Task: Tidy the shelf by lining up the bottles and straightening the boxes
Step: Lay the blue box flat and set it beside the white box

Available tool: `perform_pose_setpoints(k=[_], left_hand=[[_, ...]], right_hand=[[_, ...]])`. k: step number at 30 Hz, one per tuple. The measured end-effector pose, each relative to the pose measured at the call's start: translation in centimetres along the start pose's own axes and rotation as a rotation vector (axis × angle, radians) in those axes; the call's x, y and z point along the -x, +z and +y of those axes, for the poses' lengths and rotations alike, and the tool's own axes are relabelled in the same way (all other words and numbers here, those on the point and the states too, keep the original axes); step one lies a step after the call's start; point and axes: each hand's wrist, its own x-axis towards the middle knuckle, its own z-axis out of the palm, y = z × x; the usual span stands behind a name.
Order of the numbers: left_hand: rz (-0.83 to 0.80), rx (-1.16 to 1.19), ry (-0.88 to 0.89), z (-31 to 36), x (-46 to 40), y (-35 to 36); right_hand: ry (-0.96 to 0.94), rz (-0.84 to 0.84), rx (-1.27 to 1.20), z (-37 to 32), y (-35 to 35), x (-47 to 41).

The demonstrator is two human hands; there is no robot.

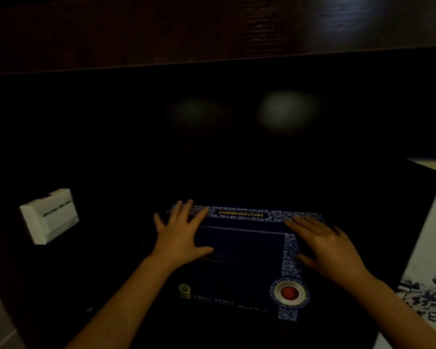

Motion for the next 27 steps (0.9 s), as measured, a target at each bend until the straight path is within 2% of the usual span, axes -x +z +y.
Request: perform_pose_setpoints(k=[2,3,10,18,27], left_hand=[[-0.1,0.095,-0.113,-2.0,-0.3,-0.5],[-0.114,0.143,-0.117,-2.2,-0.5,-0.6],[-0.02,0.117,-0.142,-1.1,-0.5,-0.4],[0.032,0.106,-0.174,0.2,1.3,-0.5],[0.041,0.096,-0.129,1.2,2.7,-0.5]], right_hand=[[0.077,0.01,-0.054,-1.0,0.2,0.3],[0.106,0.02,-0.081,-1.4,0.3,0.4],[0.236,0.075,-0.173,-2.6,0.1,-0.1],[0.227,0.097,-0.169,-1.2,-0.2,1.5],[0.205,0.138,-0.181,-0.6,-1.2,4.3]])
